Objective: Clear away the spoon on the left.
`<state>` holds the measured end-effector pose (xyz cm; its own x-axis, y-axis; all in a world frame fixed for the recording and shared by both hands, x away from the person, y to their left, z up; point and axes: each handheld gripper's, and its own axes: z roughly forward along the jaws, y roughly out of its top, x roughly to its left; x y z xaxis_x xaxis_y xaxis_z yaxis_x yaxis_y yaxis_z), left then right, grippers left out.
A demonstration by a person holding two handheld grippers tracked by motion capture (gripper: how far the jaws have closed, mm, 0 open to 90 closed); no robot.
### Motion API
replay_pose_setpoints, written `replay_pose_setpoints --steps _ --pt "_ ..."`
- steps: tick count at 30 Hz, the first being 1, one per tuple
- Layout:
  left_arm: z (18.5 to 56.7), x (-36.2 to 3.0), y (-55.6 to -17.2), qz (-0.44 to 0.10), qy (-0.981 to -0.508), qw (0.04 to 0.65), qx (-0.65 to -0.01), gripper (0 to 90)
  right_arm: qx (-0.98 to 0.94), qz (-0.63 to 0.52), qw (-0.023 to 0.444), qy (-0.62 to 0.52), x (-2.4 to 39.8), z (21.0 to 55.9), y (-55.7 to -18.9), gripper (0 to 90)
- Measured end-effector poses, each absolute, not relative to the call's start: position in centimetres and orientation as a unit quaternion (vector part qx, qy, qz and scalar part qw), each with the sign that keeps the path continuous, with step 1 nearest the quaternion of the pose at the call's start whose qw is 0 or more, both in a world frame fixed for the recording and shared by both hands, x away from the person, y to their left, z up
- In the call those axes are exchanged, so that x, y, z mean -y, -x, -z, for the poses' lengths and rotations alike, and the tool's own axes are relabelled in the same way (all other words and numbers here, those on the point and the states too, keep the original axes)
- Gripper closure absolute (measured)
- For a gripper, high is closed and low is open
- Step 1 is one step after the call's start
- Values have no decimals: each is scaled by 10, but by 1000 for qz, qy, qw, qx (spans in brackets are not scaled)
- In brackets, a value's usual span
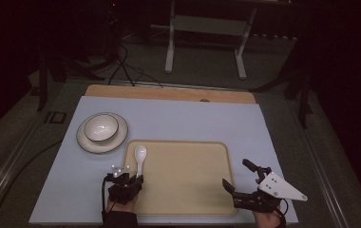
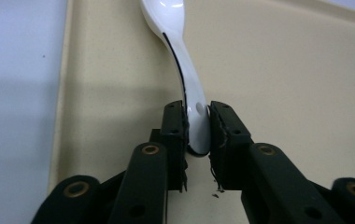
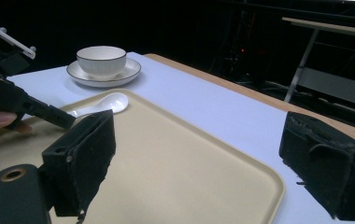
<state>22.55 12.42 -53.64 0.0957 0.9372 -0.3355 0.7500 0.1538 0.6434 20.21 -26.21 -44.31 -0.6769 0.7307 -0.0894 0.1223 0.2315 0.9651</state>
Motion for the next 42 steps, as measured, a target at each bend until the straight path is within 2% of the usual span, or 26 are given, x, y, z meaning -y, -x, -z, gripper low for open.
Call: replay_pose_setpoints --steps 12,23,26,34,42 --pt "535 -126 -227 -140 -647 353 -661 715 -735 -549 274 -290 262 443 -202 108" --pt "524 -127 -227 -162 -661 349 -644 631 -736 -548 273 -290 262 443 -203 108" --pt "521 -126 -227 -157 -668 350 -638 597 -736 -547 275 -290 262 443 -203 108" --pt "508 -126 -230 -143 -693 349 -614 573 -735 -547 274 -292 263 444 -203 108" --pt "491 -130 -230 -154 -706 349 -596 550 -736 -546 274 -292 263 444 -203 107"
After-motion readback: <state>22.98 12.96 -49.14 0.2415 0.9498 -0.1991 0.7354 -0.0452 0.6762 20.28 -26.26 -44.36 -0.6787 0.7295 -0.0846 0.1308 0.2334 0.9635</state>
